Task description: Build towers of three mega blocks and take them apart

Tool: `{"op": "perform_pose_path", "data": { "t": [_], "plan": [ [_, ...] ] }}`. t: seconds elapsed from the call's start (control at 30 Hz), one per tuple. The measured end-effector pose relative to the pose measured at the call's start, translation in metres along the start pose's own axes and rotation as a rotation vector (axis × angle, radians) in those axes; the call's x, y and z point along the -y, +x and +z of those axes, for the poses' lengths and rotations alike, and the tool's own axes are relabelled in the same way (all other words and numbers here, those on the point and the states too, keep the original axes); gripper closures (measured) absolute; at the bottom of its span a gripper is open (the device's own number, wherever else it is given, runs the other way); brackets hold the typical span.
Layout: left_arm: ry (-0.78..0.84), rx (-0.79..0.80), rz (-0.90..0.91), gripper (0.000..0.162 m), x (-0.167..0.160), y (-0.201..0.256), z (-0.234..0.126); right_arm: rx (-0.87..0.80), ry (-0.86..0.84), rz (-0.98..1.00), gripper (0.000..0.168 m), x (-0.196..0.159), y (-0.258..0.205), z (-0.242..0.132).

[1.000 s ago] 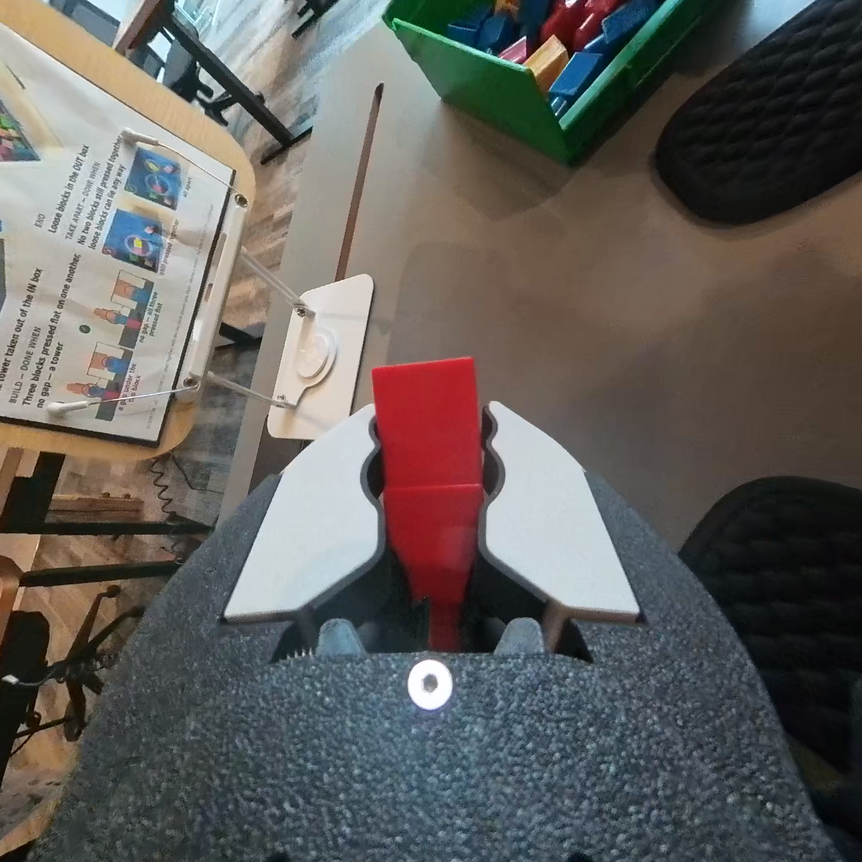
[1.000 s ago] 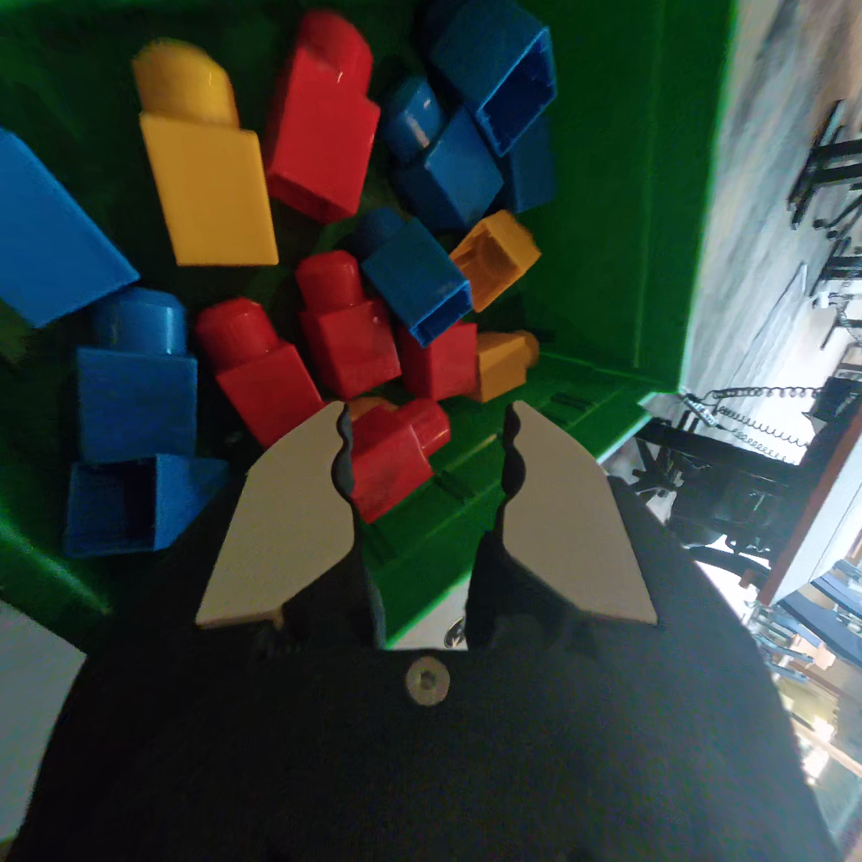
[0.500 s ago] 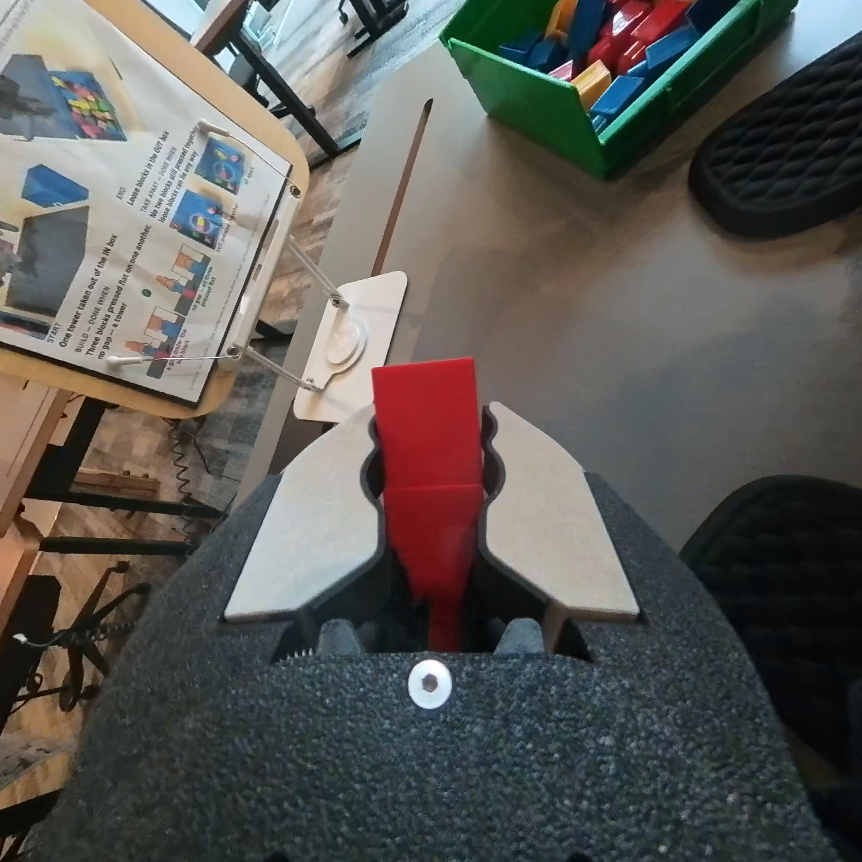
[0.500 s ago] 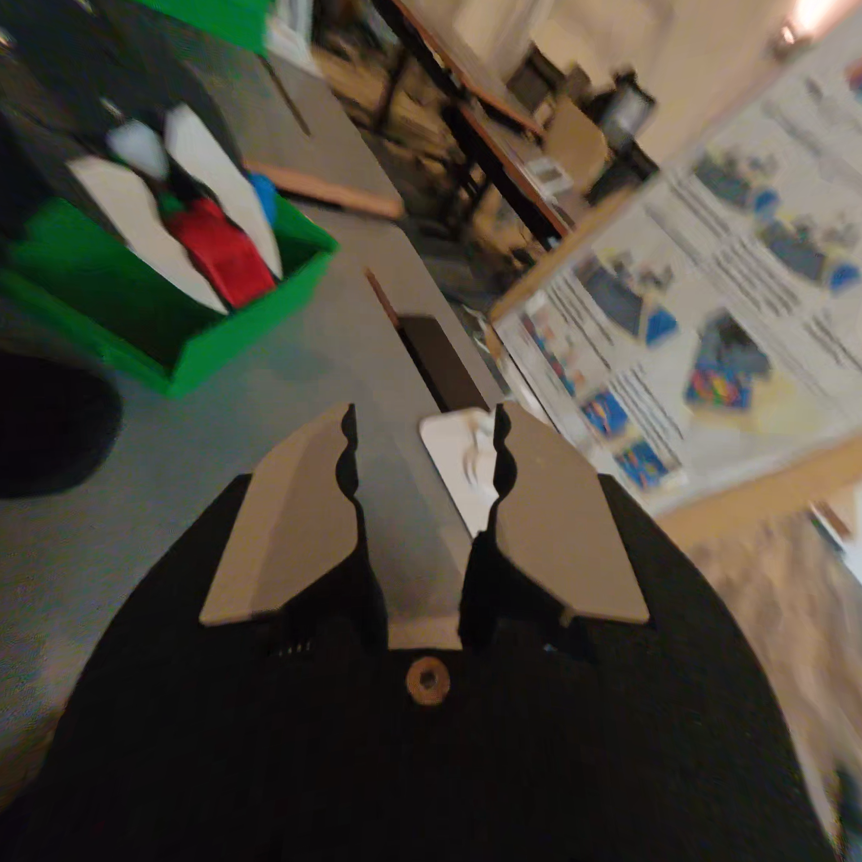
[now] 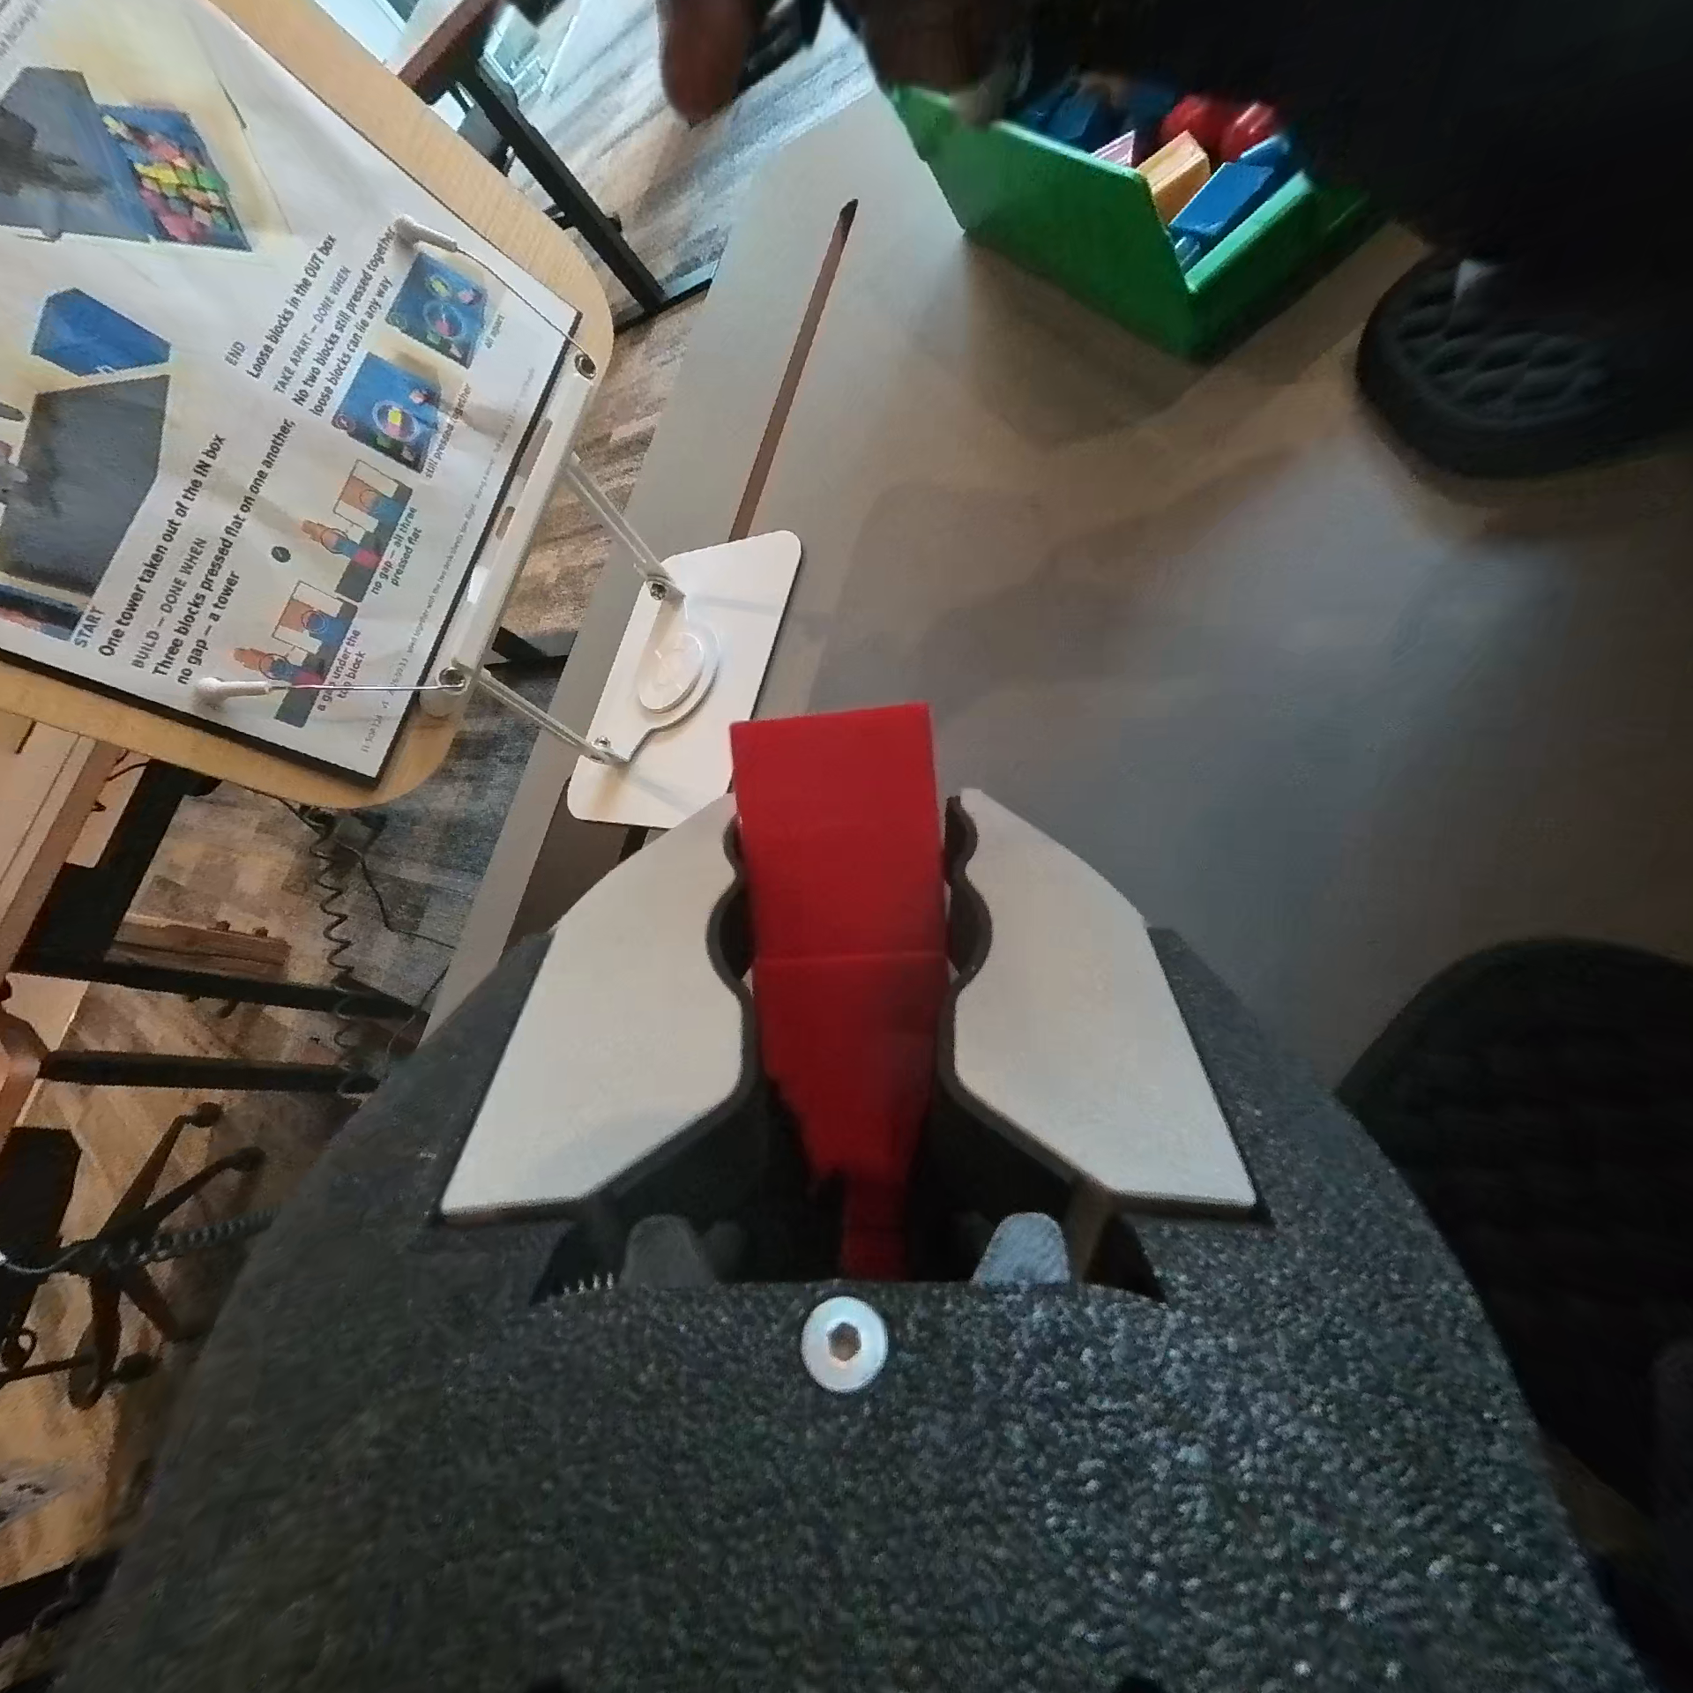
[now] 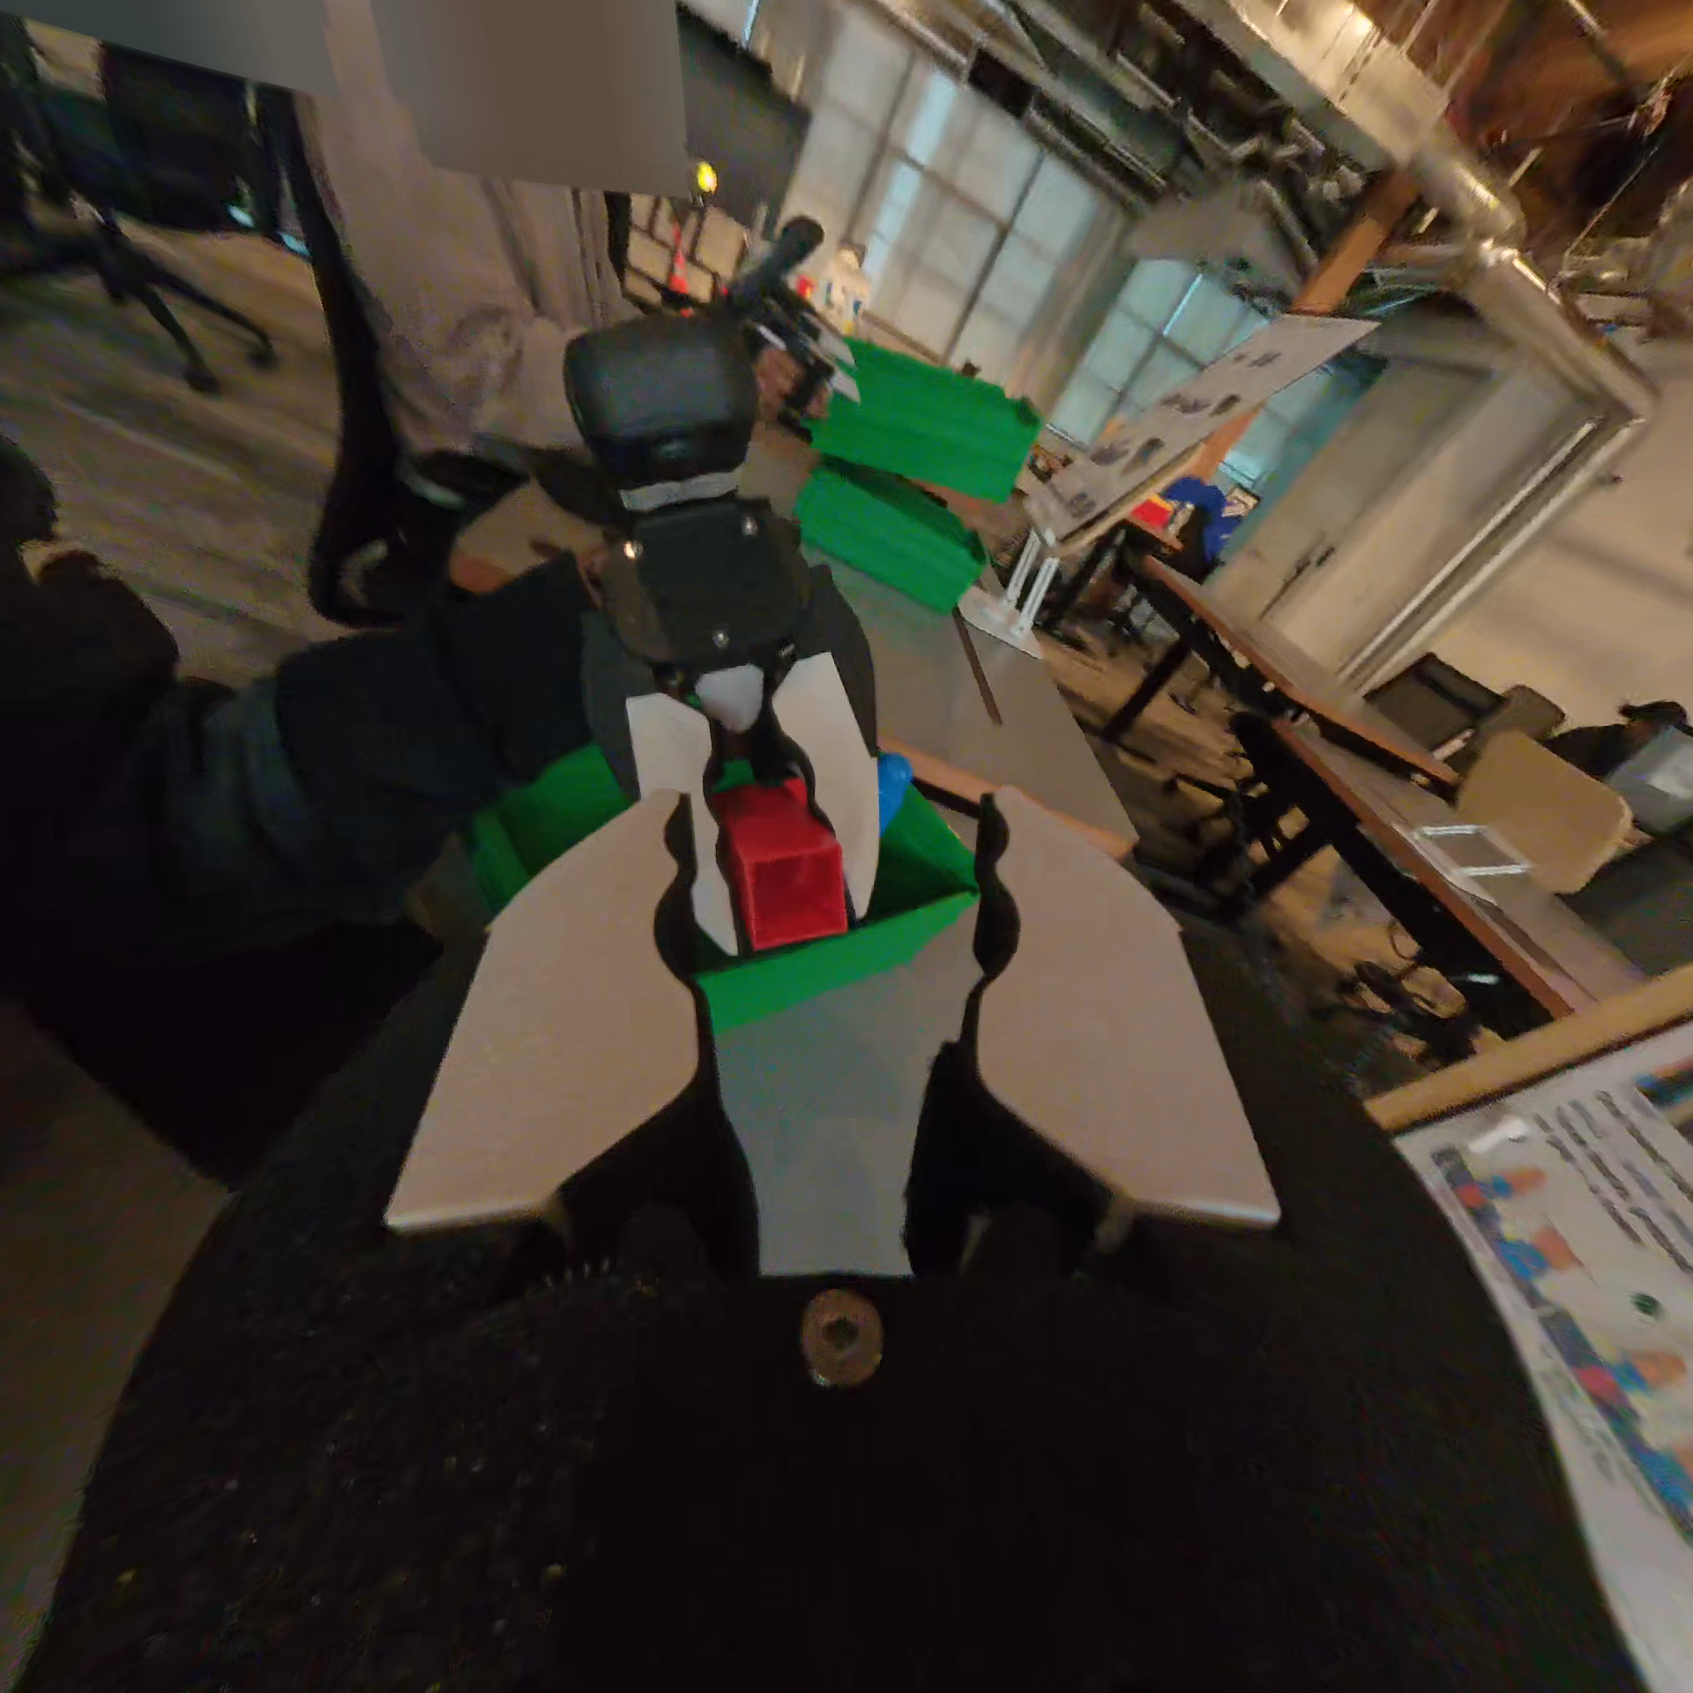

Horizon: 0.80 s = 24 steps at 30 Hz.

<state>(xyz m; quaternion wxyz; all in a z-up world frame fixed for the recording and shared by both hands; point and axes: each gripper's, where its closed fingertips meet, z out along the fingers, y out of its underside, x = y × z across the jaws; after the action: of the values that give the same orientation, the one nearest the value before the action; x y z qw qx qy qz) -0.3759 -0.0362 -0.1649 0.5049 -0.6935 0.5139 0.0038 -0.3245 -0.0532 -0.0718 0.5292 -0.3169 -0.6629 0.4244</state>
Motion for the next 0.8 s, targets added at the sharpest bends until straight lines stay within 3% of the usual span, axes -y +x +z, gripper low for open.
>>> {"op": "perform_pose_path", "data": {
  "t": [0.2, 0.47, 0.8],
  "plan": [
    [0.012, 0.001, -0.011, 0.123, 0.0, -0.001, -0.002, 0.064, -0.09, -0.002, 0.11, -0.026, -0.005, 0.014],
    [0.02, 0.016, -0.034, 0.123, -0.006, -0.006, -0.005, 0.137, -0.238, -0.091, 0.109, -0.032, -0.012, 0.026],
    [0.015, 0.005, -0.022, 0.123, -0.004, -0.003, -0.003, 0.129, -0.188, -0.168, 0.114, -0.053, -0.017, 0.047]
  ]
}}
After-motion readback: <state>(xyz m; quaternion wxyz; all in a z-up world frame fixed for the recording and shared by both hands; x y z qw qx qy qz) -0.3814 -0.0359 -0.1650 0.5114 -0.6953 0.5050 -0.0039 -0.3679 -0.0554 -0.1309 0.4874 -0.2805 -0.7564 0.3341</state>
